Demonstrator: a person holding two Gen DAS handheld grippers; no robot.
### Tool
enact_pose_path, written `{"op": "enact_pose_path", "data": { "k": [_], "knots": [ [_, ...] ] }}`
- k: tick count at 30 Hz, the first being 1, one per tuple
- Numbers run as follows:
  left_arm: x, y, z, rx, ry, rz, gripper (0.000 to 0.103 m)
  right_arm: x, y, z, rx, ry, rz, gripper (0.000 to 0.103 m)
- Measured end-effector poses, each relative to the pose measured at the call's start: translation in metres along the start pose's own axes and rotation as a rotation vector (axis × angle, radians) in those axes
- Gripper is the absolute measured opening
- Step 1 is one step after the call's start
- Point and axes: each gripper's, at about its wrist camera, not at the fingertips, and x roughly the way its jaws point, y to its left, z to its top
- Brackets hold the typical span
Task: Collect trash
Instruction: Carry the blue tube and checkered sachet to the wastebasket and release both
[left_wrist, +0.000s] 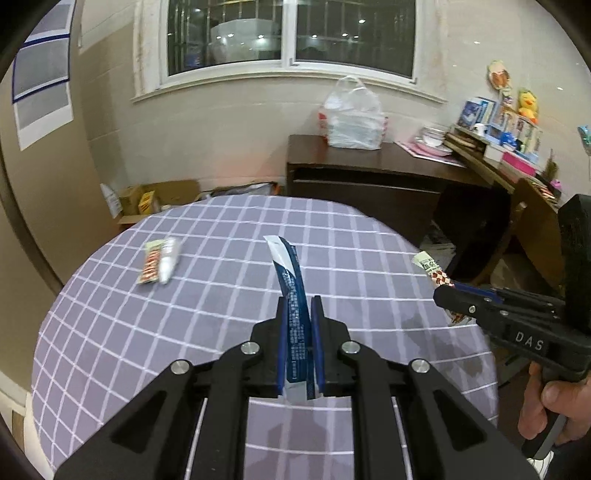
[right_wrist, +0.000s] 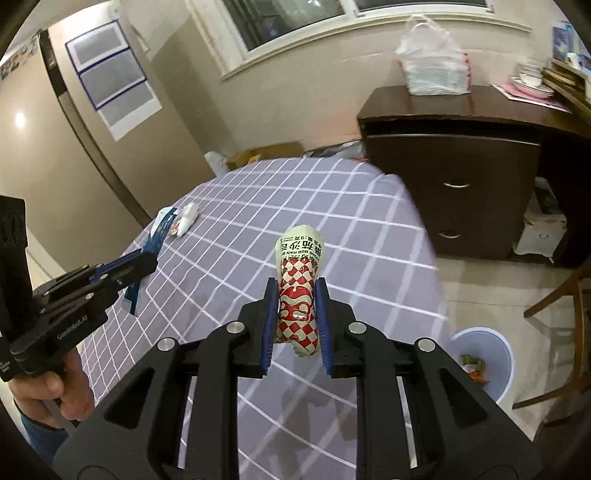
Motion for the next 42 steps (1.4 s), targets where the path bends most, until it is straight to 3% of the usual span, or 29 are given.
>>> {"op": "enact_pose_path", "data": {
  "k": [12, 24, 31, 42],
  "knots": [
    [-0.005, -0.051, 0.010, 0.046, -0.023, -0.072, 0.011, -0.050, -0.050, 0.010, 0.073, -0.092, -0.028, 0.020],
    [0.014, -0.133, 0.029, 0.117, -0.012, -0.200, 0.011, -0.106, -0.130, 0.009, 0.173, -0.169, -0.143, 0.020],
    [0.057, -0.205, 0.022, 0.195, 0.087, -0.283, 0.011, -0.114, -0.186, -0.004, 0.270, -0.151, -0.200, 0.020],
    [0.133, -0.280, 0.000, 0.294, 0.260, -0.306, 0.012, -0.094, -0.253, -0.036, 0.414, -0.080, -0.237, 0.020]
  ]
}}
